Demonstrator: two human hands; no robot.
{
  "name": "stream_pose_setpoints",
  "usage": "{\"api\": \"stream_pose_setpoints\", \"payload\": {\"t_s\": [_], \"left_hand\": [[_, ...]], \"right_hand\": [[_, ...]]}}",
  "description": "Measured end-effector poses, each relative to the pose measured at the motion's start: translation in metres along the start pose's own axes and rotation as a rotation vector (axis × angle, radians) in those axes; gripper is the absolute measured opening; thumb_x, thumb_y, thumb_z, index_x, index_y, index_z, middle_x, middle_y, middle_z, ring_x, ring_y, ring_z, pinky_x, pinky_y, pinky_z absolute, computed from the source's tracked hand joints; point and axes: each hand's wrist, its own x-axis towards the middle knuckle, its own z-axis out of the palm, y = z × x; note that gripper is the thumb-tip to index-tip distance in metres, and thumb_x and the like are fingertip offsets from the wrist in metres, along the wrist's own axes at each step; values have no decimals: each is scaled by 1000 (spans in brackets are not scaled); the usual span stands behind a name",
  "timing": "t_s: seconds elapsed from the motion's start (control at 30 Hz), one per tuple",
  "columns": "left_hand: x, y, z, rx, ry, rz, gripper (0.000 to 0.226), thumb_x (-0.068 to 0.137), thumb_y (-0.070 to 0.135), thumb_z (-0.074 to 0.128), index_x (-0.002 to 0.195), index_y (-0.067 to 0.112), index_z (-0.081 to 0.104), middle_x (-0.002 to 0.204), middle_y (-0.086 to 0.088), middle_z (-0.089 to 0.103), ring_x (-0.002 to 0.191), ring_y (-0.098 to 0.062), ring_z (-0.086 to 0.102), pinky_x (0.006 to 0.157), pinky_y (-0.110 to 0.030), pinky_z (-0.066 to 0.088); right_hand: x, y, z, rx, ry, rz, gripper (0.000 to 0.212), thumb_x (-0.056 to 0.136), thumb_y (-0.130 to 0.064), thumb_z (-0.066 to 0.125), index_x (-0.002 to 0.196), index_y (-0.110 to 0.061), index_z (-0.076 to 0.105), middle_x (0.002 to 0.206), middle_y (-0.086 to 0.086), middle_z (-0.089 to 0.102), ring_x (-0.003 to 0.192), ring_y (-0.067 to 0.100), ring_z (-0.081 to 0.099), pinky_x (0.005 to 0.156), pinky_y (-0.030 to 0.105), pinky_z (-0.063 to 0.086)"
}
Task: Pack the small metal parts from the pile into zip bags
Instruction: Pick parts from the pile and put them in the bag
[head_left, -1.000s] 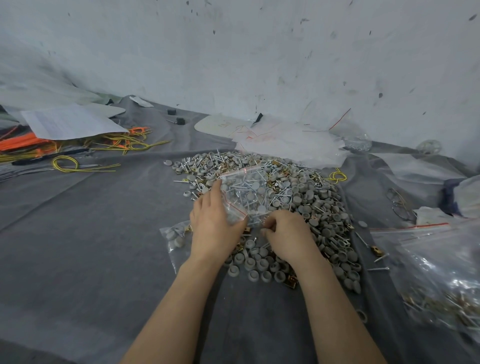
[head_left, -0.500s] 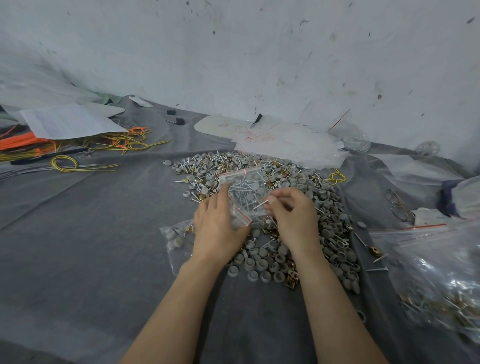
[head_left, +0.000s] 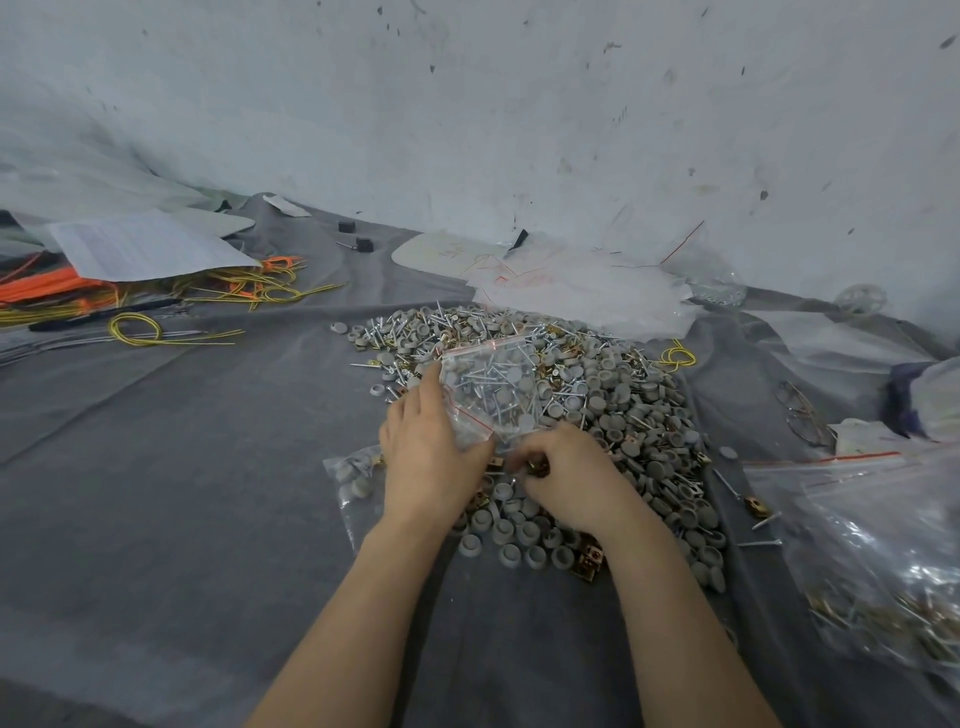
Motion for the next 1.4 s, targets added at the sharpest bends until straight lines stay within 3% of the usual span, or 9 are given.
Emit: {"api": "stream_pose_setpoints", "payload": {"t_s": [0.3,0.47,0.67,0.73,0.83,0.93,1.03,1.2,1.4], "left_hand": [[0,-1,2,22,-7,22,88,79,31,72,149,15,21,143,-4,44,133,-24,32,109,-37,24],[0,-1,3,32,-10,28,89,81,32,71,150,15,19,145,-4,41,134,-24,30,110,-36,23],[0,0,1,28,-22,25,89,81,32,71,150,15,19,146,-4,40,135,-24,29,112,-37,22],[0,0,1,29,-23,20,89,81,33,71,150,16,19,145,-4,41,134,-24,30,112,-37,23],[0,0,2,41,-49,26,88,81,35,71,150,18,19,140,-2,45,131,-23,33,111,-39,26],[-1,0,4,50,-85,48,85,79,34,71,148,20,23,135,-1,48,127,-23,35,108,-37,29],[-1,1,5,66,-128,82,87,78,34,71,149,19,22,136,-1,47,127,-22,35,107,-36,27],[-1,0,5,48,-140,83,88,75,29,72,149,17,24,138,-3,46,129,-24,35,107,-37,27],[1,-1,4,30,-50,17,85,80,36,72,148,18,24,138,-2,49,130,-24,37,109,-40,28]], "right_hand": [[2,-2,4,-154,-72,32,11,94,-20,53,104,-18,59,114,6,57,111,26,51,99,43,40],[2,-5,2,-121,-93,49,10,92,-18,56,89,-27,52,110,2,61,108,23,53,96,40,44],[6,-2,8,-174,-97,72,17,95,-17,49,111,-14,54,118,7,54,112,26,49,97,43,42],[6,2,6,-64,-18,95,15,95,-16,50,109,-13,54,112,6,57,102,22,52,89,36,46],[7,7,0,184,159,124,3,94,-16,54,94,-18,55,90,-6,57,76,3,50,61,9,40],[8,6,-2,336,346,109,11,92,-13,59,87,-21,55,79,-15,52,68,-5,48,59,-2,37],[8,-3,3,414,456,41,13,89,-10,63,85,-22,57,79,-14,56,72,-6,51,62,-2,38],[7,-17,6,551,374,-94,14,91,-12,61,101,-20,64,95,-13,66,86,-9,59,75,0,43],[5,1,-8,664,453,28,18,94,-8,55,94,-24,61,90,-16,65,82,-5,63,67,3,45]]}}
